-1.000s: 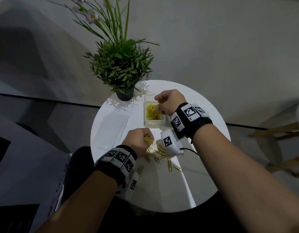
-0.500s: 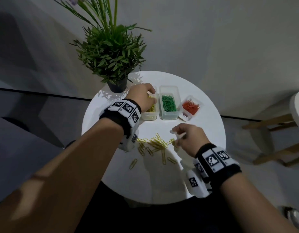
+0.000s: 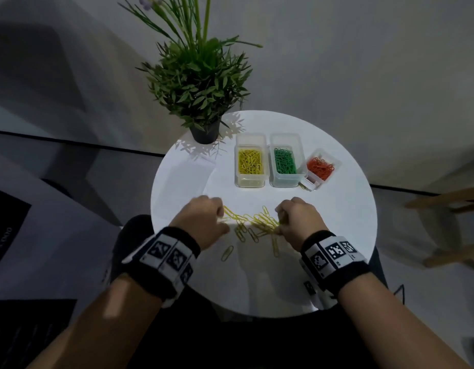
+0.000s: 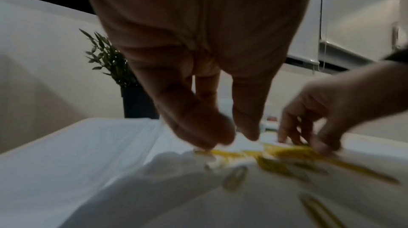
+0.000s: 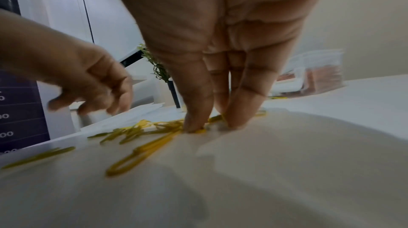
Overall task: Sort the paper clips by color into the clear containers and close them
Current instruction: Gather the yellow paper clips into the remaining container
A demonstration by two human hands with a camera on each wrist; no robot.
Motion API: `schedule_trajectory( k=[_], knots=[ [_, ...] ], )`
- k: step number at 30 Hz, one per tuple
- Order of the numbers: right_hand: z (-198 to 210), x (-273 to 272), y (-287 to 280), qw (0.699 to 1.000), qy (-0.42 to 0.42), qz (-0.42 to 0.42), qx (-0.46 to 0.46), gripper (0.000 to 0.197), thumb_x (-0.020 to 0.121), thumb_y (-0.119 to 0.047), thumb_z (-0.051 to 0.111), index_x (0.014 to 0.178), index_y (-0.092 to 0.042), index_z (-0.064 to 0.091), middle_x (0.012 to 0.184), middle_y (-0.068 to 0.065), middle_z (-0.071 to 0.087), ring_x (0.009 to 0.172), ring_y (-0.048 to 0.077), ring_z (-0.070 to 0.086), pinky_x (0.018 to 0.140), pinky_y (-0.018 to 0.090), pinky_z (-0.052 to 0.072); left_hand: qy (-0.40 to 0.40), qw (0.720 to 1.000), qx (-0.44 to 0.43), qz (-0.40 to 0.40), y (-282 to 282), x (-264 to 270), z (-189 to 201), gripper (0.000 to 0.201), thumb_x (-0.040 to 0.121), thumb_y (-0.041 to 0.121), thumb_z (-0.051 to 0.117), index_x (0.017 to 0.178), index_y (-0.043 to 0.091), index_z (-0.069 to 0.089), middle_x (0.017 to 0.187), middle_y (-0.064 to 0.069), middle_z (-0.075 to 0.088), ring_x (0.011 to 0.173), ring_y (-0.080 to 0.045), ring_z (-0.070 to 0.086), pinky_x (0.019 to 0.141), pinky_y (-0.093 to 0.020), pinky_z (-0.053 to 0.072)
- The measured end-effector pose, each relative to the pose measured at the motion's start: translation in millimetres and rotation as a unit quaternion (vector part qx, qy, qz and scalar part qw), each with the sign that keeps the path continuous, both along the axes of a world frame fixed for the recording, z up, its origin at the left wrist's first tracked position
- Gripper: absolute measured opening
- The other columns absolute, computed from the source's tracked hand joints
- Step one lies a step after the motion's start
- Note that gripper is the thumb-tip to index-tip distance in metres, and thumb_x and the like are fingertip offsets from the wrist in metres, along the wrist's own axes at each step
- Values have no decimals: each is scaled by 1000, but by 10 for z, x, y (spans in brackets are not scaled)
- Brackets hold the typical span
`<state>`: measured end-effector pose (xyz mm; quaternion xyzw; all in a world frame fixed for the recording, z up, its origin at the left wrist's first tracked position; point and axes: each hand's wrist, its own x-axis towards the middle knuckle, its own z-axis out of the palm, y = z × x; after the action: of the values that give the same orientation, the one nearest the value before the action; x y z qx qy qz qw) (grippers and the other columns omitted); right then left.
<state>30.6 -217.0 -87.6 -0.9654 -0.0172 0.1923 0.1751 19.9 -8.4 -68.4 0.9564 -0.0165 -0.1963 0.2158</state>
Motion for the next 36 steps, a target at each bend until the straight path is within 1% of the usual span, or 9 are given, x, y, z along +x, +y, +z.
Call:
schedule_trajectory(
  k=[4, 7, 11, 13, 17, 22, 28, 32, 36],
  knots=[
    [1, 28, 101, 999, -9, 2, 31, 30, 85, -13, 65, 115, -12, 64, 114, 9, 61, 109, 27, 57, 91, 31, 45, 72, 997, 12, 8, 20, -362, -126, 89, 60, 42, 85, 131, 21, 36, 120, -5, 39, 107, -26, 54, 89, -35, 47],
    [55, -54, 3, 1000, 16, 8, -1, 54, 74, -27, 79, 121, -14, 56, 116, 8, 53, 107, 26, 55, 90, 31, 45, 79, 996, 34, 15, 26, -387, -162, 107, 59, 33, 88, 139, 20, 19, 121, -10, 40, 104, -32, 56, 83, -36, 48],
    [18, -199, -45, 994, 75, 35, -67, 82, 56, -32, 90, 122, -16, 43, 117, 8, 44, 104, 26, 53, 92, 33, 48, 50, 998, 19, 30, -15, -267, -221, 90, 59, 30, 89, 128, 12, 34, 108, -8, 43, 102, -32, 56, 82, -34, 45],
    [-1, -188, 3, 994, 60, 36, -80, 77, 57, -29, 89, 118, -15, 44, 118, 9, 44, 102, 26, 54, 91, 31, 47, 41, 999, -4, 34, -43, -178, -242, 80, 59, 27, 90, 120, 10, 40, 101, -6, 42, 102, -30, 54, 80, -31, 42],
    [23, -25, 163, 999, 30, 22, -41, 54, 65, -14, 83, 112, -9, 56, 111, 7, 47, 102, 28, 57, 82, 26, 45, 46, 996, -59, 38, -102, -19, -278, 81, 66, 21, 85, 134, 14, 42, 118, -9, 51, 111, -25, 51, 85, -27, 39],
    [35, 112, 293, 1000, 8, 30, -3, 56, 72, -15, 78, 125, -17, 59, 120, 8, 56, 113, 24, 55, 90, 24, 41, 16, 993, -112, 24, -139, 16, -297, 49, 73, 11, 72, 120, 18, 59, 110, -6, 57, 95, -17, 57, 74, -17, 37],
    [40, -64, 139, 998, 18, 26, -47, 56, 75, -16, 75, 127, -11, 53, 121, 11, 51, 106, 27, 58, 89, 26, 44, 64, 996, -59, 2, -76, -90, -233, 88, 66, 30, 84, 140, 20, 37, 127, -6, 37, 114, -24, 51, 93, -31, 44],
    [40, -24, 269, 1000, 23, 20, -5, 70, 68, -12, 81, 130, -11, 49, 123, 12, 50, 112, 29, 54, 91, 28, 42, 65, 997, -30, -17, -308, -61, -166, 84, 55, 47, 87, 122, 15, 46, 113, -4, 36, 93, -21, 55, 88, -34, 49],
    [17, 90, 310, 998, 28, 9, 50, 75, 67, -4, 77, 135, -17, 49, 112, 5, 62, 101, 21, 59, 90, 24, 44, 44, 998, -27, -35, -443, -4, -177, 71, 67, 30, 82, 126, 11, 47, 120, -9, 39, 106, -28, 55, 94, -39, 48]
  ],
)
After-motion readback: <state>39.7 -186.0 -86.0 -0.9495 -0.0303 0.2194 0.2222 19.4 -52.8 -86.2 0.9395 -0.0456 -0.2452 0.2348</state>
